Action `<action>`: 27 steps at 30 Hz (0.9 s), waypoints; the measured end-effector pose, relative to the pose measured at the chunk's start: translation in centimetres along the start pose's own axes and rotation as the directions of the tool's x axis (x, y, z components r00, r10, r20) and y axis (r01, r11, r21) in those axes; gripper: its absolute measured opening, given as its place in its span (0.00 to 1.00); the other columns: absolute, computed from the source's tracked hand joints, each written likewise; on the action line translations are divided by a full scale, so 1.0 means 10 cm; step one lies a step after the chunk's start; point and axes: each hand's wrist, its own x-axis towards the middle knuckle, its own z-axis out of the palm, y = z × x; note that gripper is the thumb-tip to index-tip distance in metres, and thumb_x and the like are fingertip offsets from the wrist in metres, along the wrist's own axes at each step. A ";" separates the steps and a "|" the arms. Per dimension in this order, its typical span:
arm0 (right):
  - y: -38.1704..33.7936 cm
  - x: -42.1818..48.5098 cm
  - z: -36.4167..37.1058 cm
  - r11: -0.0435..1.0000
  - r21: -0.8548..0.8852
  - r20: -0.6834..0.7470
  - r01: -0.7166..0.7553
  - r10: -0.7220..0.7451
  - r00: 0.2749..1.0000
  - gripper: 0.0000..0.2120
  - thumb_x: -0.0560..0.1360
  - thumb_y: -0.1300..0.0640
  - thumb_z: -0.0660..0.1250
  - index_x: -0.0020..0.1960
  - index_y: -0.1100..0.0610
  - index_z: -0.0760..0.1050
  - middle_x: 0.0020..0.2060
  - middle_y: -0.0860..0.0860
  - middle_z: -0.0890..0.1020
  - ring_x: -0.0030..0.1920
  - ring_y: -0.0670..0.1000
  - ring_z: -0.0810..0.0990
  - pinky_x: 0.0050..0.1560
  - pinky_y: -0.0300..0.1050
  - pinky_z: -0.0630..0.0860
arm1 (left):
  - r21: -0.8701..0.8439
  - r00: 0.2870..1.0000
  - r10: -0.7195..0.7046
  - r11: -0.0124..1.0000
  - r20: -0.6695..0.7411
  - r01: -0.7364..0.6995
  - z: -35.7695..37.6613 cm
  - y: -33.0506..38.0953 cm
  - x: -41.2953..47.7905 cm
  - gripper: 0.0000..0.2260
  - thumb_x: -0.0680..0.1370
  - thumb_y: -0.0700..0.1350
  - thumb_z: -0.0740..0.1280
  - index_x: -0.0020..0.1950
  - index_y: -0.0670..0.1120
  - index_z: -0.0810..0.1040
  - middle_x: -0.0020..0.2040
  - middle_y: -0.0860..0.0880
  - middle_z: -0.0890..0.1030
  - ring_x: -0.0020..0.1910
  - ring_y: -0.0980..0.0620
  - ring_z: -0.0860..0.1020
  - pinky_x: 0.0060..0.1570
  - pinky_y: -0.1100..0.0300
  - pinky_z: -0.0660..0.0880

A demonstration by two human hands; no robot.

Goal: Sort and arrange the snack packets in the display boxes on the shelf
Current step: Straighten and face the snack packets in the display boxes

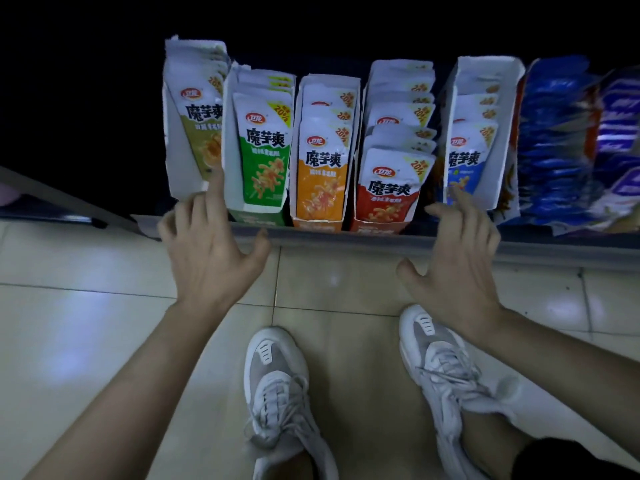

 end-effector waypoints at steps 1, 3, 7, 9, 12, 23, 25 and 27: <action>0.02 0.01 0.01 1.000 0.007 0.029 -0.025 0.025 0.999 0.31 0.65 0.49 0.67 0.65 0.57 0.66 0.71 0.60 0.66 0.73 0.63 0.61 0.68 0.60 0.60 | -0.003 1.000 -0.010 1.000 0.006 0.010 -0.01 0.01 -0.01 0.40 0.69 0.58 0.66 0.79 0.44 0.62 0.56 0.40 0.77 0.57 0.38 0.72 0.56 0.43 0.67; 0.04 0.03 0.00 0.999 0.003 0.050 -0.042 0.042 0.998 0.28 0.65 0.48 0.66 0.63 0.56 0.68 0.67 0.57 0.69 0.70 0.61 0.64 0.62 0.59 0.65 | -0.006 0.999 -0.036 0.999 0.025 0.036 -0.04 0.02 -0.02 0.40 0.69 0.58 0.66 0.79 0.45 0.62 0.56 0.39 0.78 0.56 0.38 0.72 0.53 0.44 0.68; 0.06 0.00 -0.05 1.000 -0.005 0.018 0.024 -0.024 1.000 0.20 0.64 0.51 0.66 0.53 0.56 0.72 0.54 0.54 0.73 0.56 0.58 0.70 0.48 0.51 0.66 | 0.046 0.999 -0.030 0.999 0.026 0.029 -0.11 0.10 -0.06 0.39 0.68 0.57 0.66 0.77 0.44 0.64 0.58 0.39 0.77 0.56 0.37 0.72 0.52 0.43 0.69; 0.08 -0.05 -0.07 0.999 -0.012 0.040 0.052 -0.052 0.998 0.17 0.64 0.53 0.68 0.51 0.56 0.72 0.51 0.54 0.73 0.53 0.57 0.71 0.47 0.51 0.68 | 0.048 0.999 0.037 0.998 -0.012 -0.037 -0.19 0.20 -0.10 0.36 0.69 0.54 0.67 0.75 0.43 0.67 0.60 0.38 0.75 0.56 0.37 0.72 0.52 0.43 0.69; 0.14 -0.06 -0.11 0.996 0.000 0.070 0.085 -0.085 0.994 0.15 0.64 0.56 0.71 0.49 0.57 0.72 0.50 0.54 0.74 0.51 0.58 0.71 0.48 0.52 0.72 | 0.031 0.981 0.194 0.981 -0.006 -0.194 -0.33 0.42 -0.13 0.31 0.70 0.51 0.68 0.72 0.44 0.71 0.60 0.40 0.76 0.58 0.38 0.73 0.53 0.44 0.71; 0.56 0.04 -0.38 0.957 -0.020 0.355 0.290 -0.265 0.897 0.22 0.66 0.61 0.63 0.60 0.61 0.77 0.53 0.57 0.79 0.52 0.62 0.76 0.50 0.59 0.75 | -0.124 0.617 0.659 0.720 0.430 -0.683 -0.66 1.38 0.03 0.22 0.71 0.54 0.62 0.63 0.49 0.81 0.50 0.49 0.82 0.50 0.44 0.79 0.49 0.53 0.77; 0.57 0.07 -0.42 0.948 -0.042 0.395 0.316 -0.275 0.877 0.23 0.70 0.61 0.64 0.65 0.59 0.75 0.59 0.55 0.77 0.58 0.60 0.74 0.60 0.60 0.71 | -0.085 0.592 0.646 0.707 0.481 -0.702 -0.68 1.50 0.04 0.23 0.73 0.55 0.63 0.66 0.50 0.79 0.55 0.49 0.81 0.54 0.45 0.78 0.53 0.53 0.74; 0.59 0.11 -0.46 0.943 -0.016 0.442 0.331 -0.291 0.848 0.24 0.71 0.62 0.63 0.68 0.59 0.72 0.62 0.54 0.75 0.61 0.58 0.72 0.62 0.60 0.72 | -0.036 0.570 0.579 0.719 0.583 -0.694 -0.65 1.58 0.02 0.26 0.77 0.55 0.64 0.75 0.52 0.70 0.67 0.49 0.76 0.65 0.46 0.73 0.60 0.52 0.70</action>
